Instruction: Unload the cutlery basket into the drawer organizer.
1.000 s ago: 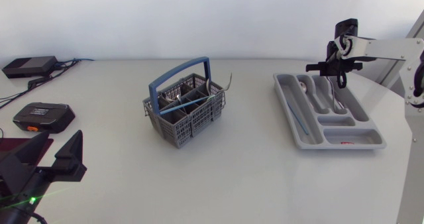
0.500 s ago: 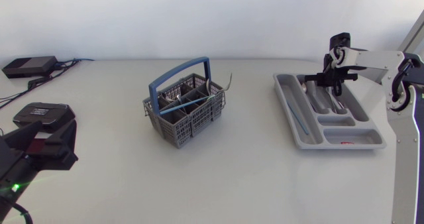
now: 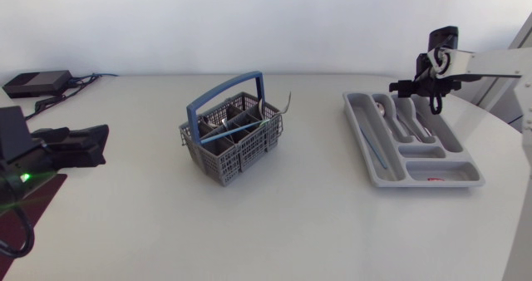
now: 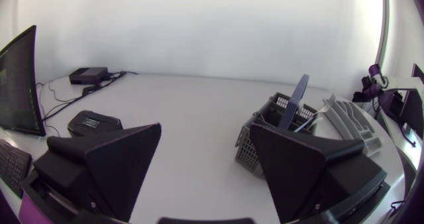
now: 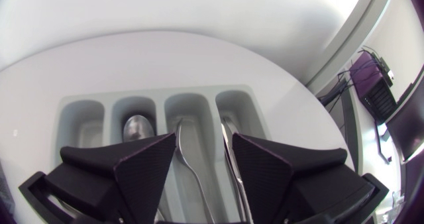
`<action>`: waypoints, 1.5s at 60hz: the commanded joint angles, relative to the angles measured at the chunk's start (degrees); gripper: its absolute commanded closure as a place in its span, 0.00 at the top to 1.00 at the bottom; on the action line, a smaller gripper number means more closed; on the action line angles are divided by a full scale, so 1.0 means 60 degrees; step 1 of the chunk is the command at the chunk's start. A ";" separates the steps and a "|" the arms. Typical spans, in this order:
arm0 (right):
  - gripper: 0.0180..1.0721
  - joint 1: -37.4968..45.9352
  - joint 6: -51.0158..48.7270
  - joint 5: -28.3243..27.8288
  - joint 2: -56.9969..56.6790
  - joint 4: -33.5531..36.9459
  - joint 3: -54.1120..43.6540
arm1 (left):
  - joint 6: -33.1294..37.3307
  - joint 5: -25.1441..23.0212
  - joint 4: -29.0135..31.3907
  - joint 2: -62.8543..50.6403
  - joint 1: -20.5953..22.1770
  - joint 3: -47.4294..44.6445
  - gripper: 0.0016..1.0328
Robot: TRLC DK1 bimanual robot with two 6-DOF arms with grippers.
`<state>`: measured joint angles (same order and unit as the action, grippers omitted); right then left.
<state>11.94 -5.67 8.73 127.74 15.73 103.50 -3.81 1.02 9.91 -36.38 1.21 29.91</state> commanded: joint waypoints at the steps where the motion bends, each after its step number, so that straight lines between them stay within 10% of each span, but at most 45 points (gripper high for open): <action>1: 0.74 -0.0218 -0.0271 -0.0474 -0.1442 -0.0482 -0.1254 | -0.0273 0.0138 0.0267 -0.0880 0.0091 0.0889 0.88; 34: 0.76 -0.2416 -0.0871 -0.2876 -0.3844 -0.0980 -0.4331 | 0.1720 0.0460 0.1805 -0.5157 0.1219 0.3394 0.89; 61: 0.17 -0.3587 -0.0168 -0.4209 -0.1500 -0.0043 -0.2192 | 0.1895 0.0226 0.0018 -0.6915 0.1116 0.3203 0.79; 90: 0.13 -0.3998 0.0579 -0.6861 0.0785 0.2462 0.0621 | 0.1632 -0.2235 -0.0627 -0.8687 0.0354 0.3364 0.05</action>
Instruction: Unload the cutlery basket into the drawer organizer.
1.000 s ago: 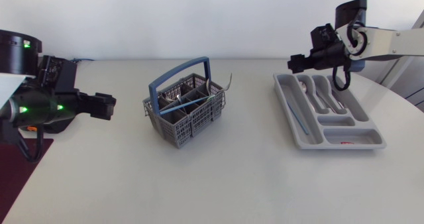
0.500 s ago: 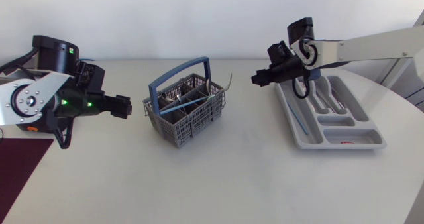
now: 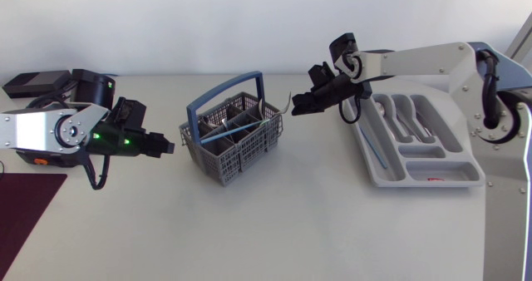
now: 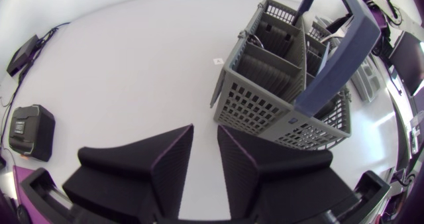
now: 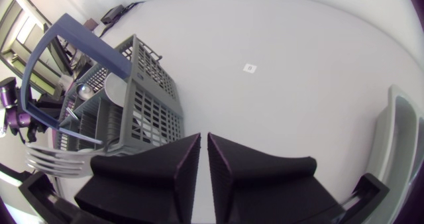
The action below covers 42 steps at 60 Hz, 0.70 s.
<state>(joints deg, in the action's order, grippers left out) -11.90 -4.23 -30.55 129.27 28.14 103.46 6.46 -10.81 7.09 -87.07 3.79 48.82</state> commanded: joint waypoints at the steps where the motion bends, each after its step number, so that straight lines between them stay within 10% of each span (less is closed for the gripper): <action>1: 0.13 -0.0023 0.0368 -0.0373 0.0574 0.0466 0.0701 | -0.0095 -0.0323 -0.0171 -0.0269 -0.0075 0.0228 0.04; 42: 0.13 -0.0009 0.0046 -0.3142 0.0735 0.2224 0.0437 | -0.0300 -0.1158 -0.0347 -0.0782 0.0218 0.0565 0.04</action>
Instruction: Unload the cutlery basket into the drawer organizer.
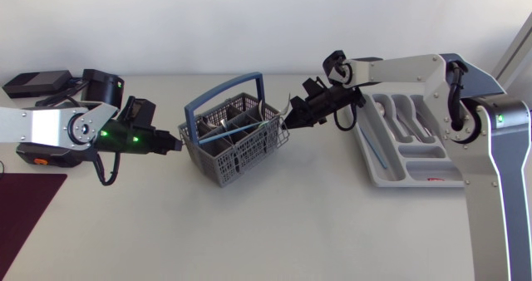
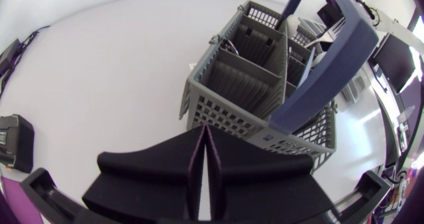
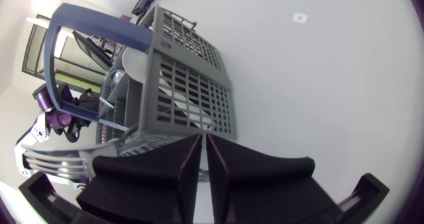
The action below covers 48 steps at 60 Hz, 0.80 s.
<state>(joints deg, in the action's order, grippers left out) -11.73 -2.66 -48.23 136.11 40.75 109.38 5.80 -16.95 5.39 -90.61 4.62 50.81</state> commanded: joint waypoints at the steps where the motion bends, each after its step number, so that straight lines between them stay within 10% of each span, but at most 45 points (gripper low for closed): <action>1: 0.13 -0.0052 -0.0246 -0.0195 -0.0479 0.0122 -0.0623 | -0.0191 -0.0134 -0.0063 -0.0192 0.0079 0.0233 0.04; 48: 0.13 -0.0082 0.1732 0.0816 0.0298 -0.1211 0.0915 | -0.0176 -0.0134 -0.0063 -0.0118 0.0035 0.0058 0.04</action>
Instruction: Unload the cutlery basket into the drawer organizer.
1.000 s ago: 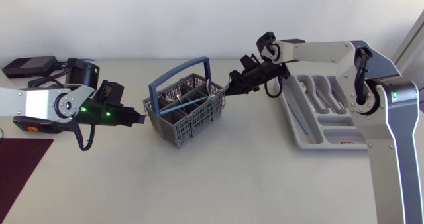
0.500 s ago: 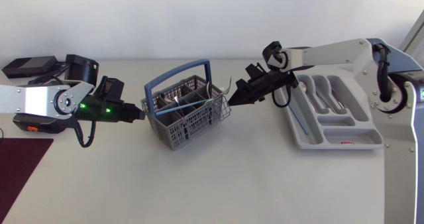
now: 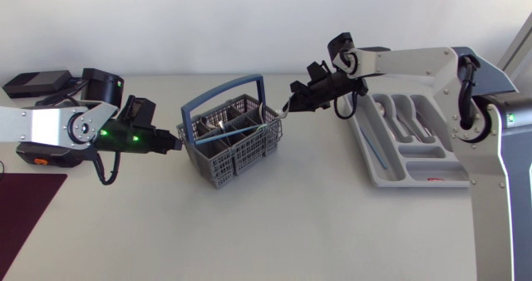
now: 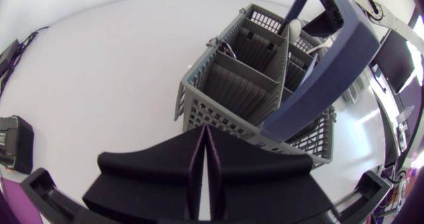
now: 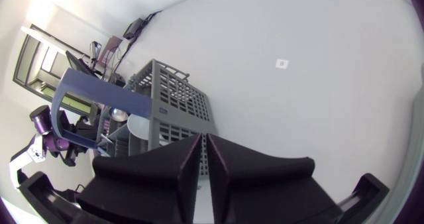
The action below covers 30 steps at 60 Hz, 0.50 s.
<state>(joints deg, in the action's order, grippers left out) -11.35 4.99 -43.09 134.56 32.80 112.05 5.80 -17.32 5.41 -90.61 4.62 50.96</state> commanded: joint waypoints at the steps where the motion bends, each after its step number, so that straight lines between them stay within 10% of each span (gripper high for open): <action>1: 0.13 -0.0158 0.0457 -0.0055 0.0586 0.0144 0.0529 | -0.0176 -0.0087 -0.0067 -0.0118 0.0035 0.0018 0.04; 30: 0.13 -0.0378 -0.0613 -0.1197 -0.0835 0.0554 -0.1990 | -0.0162 -0.0087 -0.0067 -0.0280 0.0387 0.0179 0.04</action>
<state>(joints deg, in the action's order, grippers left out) -13.34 3.36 -49.12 132.77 35.77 104.66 5.80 -17.34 5.34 -90.94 6.55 50.96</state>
